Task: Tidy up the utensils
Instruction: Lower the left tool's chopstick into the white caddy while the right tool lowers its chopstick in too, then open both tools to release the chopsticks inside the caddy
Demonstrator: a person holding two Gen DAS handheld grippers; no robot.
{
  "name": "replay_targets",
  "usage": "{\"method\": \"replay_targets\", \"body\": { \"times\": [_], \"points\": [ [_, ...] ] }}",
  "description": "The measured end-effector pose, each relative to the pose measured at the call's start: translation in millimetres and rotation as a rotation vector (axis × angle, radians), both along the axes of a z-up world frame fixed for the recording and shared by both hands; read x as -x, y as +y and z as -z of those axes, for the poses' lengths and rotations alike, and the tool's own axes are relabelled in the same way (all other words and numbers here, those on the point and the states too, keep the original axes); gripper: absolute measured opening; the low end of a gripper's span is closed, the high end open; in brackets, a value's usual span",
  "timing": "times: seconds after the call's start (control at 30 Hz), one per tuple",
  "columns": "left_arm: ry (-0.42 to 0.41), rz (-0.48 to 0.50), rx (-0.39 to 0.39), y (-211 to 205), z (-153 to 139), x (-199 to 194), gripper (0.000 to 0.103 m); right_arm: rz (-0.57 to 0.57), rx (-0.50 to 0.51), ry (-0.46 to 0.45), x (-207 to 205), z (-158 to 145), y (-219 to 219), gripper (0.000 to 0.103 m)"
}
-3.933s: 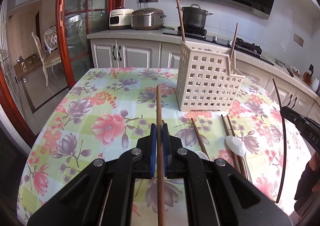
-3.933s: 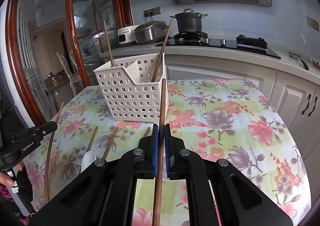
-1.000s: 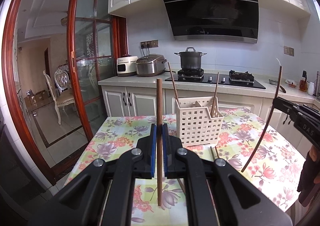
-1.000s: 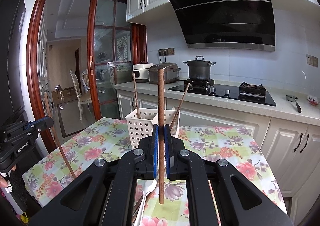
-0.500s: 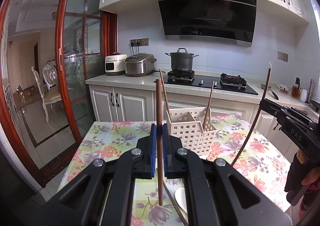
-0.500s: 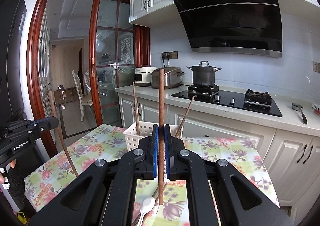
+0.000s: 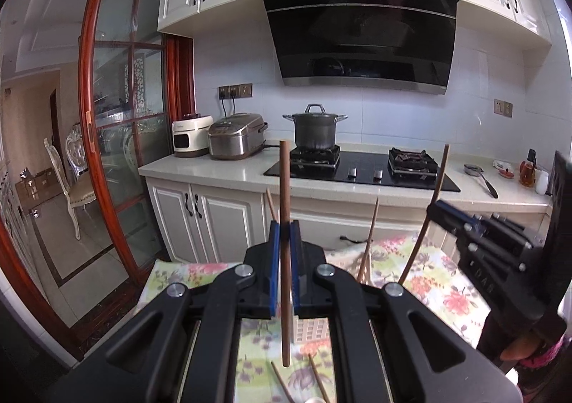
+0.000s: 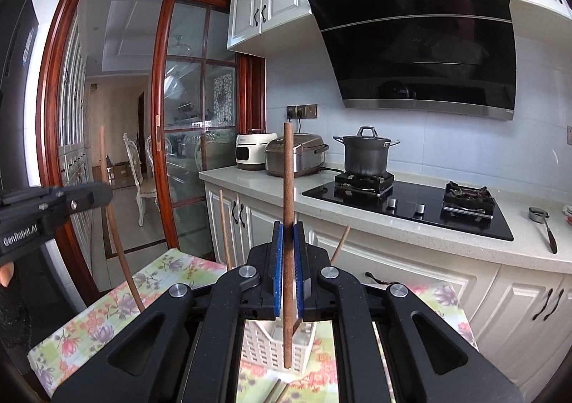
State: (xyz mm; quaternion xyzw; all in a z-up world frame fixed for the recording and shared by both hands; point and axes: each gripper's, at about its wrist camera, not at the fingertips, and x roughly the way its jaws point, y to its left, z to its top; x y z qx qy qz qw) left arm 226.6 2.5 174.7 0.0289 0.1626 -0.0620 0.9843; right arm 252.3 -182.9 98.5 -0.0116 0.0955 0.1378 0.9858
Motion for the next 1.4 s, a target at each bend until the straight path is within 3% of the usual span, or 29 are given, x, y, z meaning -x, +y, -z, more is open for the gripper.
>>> {"method": "replay_targets", "body": {
  "times": [0.23, 0.37, 0.73, 0.97, 1.03, 1.1, 1.23, 1.3, 1.4],
  "points": [
    [-0.041, 0.008, 0.019, -12, -35, -37, 0.006, -0.006, -0.024, -0.011, -35, -6, 2, 0.006],
    [-0.039, 0.018, 0.023, -20, -37, -59, 0.006, -0.011, -0.011, 0.013, -51, 4, 5, 0.006],
    [0.13, 0.041, 0.059, -23, 22, -117, 0.006, -0.02, 0.041, 0.153, -91, 40, 11, 0.006],
    [0.223, 0.013, 0.088, -8, 56, -138, 0.007, 0.005, 0.006, 0.232, -113, 60, 8, 0.012],
    [0.22, -0.005, 0.082, -4, 61, -138, 0.019, 0.01, 0.006, 0.228, -110, 62, 6, 0.025],
    [0.203, -0.036, 0.082, 2, 65, -133, 0.046, 0.016, -0.006, 0.219, -104, 64, 1, 0.039],
    [0.177, -0.09, 0.067, 13, 77, -114, 0.059, 0.023, -0.013, 0.203, -86, 71, -9, 0.039],
    [0.169, -0.123, 0.06, 19, 85, -101, 0.075, 0.019, -0.022, 0.205, -73, 79, -14, 0.039],
    [0.157, -0.163, 0.032, 28, 104, -81, 0.082, 0.014, -0.026, 0.229, -57, 96, -19, 0.039]
  ]
}}
